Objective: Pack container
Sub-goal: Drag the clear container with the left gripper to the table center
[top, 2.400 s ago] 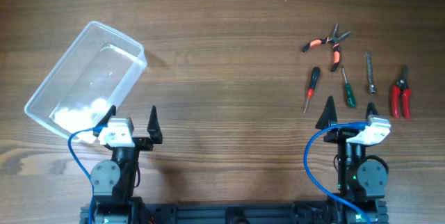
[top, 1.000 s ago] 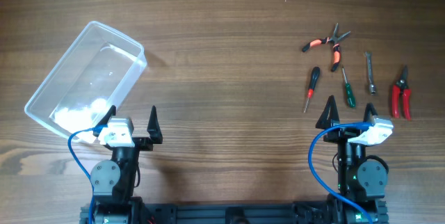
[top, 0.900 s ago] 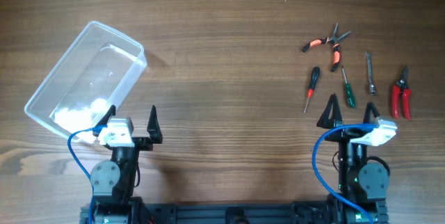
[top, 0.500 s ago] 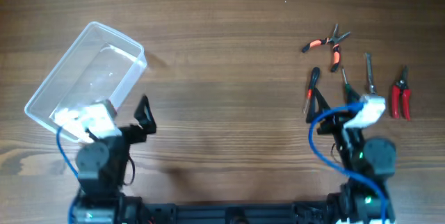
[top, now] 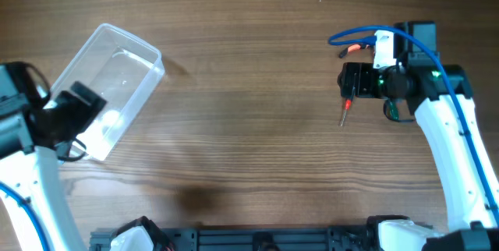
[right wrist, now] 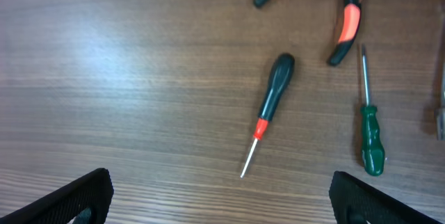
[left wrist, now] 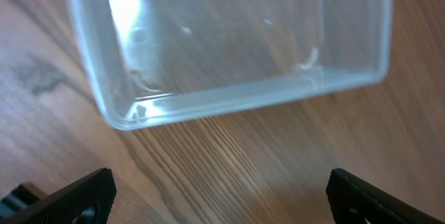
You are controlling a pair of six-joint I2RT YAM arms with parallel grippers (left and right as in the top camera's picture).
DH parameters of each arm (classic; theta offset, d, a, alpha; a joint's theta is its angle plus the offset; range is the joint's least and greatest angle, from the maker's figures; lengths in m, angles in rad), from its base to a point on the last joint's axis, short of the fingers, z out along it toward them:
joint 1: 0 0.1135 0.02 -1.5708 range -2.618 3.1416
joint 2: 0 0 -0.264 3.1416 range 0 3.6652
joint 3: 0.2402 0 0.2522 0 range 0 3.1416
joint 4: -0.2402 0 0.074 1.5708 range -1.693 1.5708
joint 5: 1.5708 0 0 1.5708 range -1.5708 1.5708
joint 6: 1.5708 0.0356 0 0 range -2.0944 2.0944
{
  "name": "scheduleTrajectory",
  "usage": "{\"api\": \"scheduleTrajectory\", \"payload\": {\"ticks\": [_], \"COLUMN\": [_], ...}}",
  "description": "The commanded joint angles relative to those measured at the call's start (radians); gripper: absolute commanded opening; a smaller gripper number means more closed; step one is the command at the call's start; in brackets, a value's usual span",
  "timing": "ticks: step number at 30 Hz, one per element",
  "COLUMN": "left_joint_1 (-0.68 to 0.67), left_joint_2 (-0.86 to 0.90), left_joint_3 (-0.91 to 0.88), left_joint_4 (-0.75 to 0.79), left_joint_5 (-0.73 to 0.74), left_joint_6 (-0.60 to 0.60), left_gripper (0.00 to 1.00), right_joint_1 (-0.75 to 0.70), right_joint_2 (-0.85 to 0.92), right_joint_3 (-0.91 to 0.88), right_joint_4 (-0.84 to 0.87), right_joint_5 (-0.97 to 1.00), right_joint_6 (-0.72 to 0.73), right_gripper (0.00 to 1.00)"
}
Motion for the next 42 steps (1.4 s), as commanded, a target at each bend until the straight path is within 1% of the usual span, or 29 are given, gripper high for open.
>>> {"api": "scheduleTrajectory", "payload": {"ticks": [1, 4, 5, 6, 8, 13, 15, 17, 19, 22, 24, 26, 28, 29, 30, 33, 34, 35, 37, 42], "left_joint_1": [0.138, 0.214, 0.229, 0.235, 0.235, 0.235, 0.235, 0.235, 0.235, 0.235, 0.235, 0.235, 0.235, 0.235, 0.235, 0.235, 0.235, 0.235, 0.235, 0.235], "left_joint_2": [0.076, 0.167, 0.201, 0.236, 0.317, 0.503, 0.542, 0.575, 0.616, 0.636, 0.636, 0.636, 0.636, 0.636, 0.636, 0.636, 0.636, 0.636, 0.636, 0.636], "left_joint_3": [0.020, 0.020, 0.020, 0.020, 0.019, 0.011, 0.011, 0.011, 0.011, 0.011, 0.011, 0.011, 0.011, 0.011, 0.011, 0.011, 0.011, 0.011, 0.011, 0.011], "left_joint_4": [0.013, 0.039, 0.051, 0.065, 0.089, 0.172, 0.193, 0.220, 0.249, 0.254, 0.255, 0.254, 0.251, 0.250, 0.243, 0.219, 0.212, 0.209, 0.209, 0.209], "left_joint_5": [0.030, 0.029, 0.027, 0.009, -0.076, -0.088, -0.090, -0.095, -0.094, -0.094, -0.094, -0.094, -0.094, -0.094, -0.094, -0.094, -0.094, -0.093, -0.091, -0.091], "left_joint_6": [-0.054, -0.035, -0.005, 0.026, 0.038, 0.037, 0.037, 0.037, 0.037, 0.037, 0.037, 0.037, 0.037, 0.037, 0.037, 0.037, 0.037, 0.037, 0.037, 0.037], "left_gripper": [1.00, 1.00, 1.00, 1.00, 1.00, 1.00, 1.00, 0.97, 0.91, 0.85, 0.73, 0.60, 0.41, 0.34, 0.31, 0.29, 0.27, 0.22, 0.04, 0.04], "right_joint_1": [0.001, 0.001, 0.001, 0.001, 0.001, 0.001, 0.001, 0.001, 0.001, 0.001, 0.001, 0.001, 0.001, 0.001, 0.001, 0.001, 0.001, 0.001, 0.001, 0.001], "right_joint_2": [0.010, 0.010, 0.010, 0.010, 0.010, 0.010, 0.010, 0.010, 0.010, 0.010, 0.010, 0.010, 0.010, 0.010, 0.010, 0.010, 0.010, 0.010, 0.010, 0.009], "right_joint_3": [0.021, 0.021, 0.020, 0.020, 0.020, 0.020, 0.020, 0.020, 0.020, 0.020, 0.021, 0.020, 0.021, 0.020, 0.020, 0.020, 0.020, 0.020, 0.021, 0.021], "right_joint_4": [0.000, 0.003, 0.002, 0.002, 0.002, 0.002, 0.002, 0.002, 0.002, 0.002, 0.002, 0.001, -0.001, -0.002, -0.004, -0.009, -0.010, -0.011, -0.015, -0.017], "right_joint_5": [0.026, 0.026, 0.026, 0.026, 0.026, 0.026, 0.026, 0.026, 0.026, 0.026, 0.026, 0.026, 0.026, 0.026, 0.026, 0.026, 0.026, 0.026, 0.026, 0.026], "right_joint_6": [-0.035, -0.043, -0.043, -0.043, -0.043, -0.043, -0.043, -0.043, -0.043, -0.043, -0.042, -0.042, -0.042, -0.042, -0.043, -0.042, -0.042, -0.043, -0.042, -0.040], "right_gripper": [1.00, 1.00, 1.00, 1.00, 1.00, 1.00, 1.00, 1.00, 1.00, 1.00, 1.00, 1.00, 1.00, 1.00, 1.00, 1.00, 1.00, 1.00, 1.00, 1.00]}}
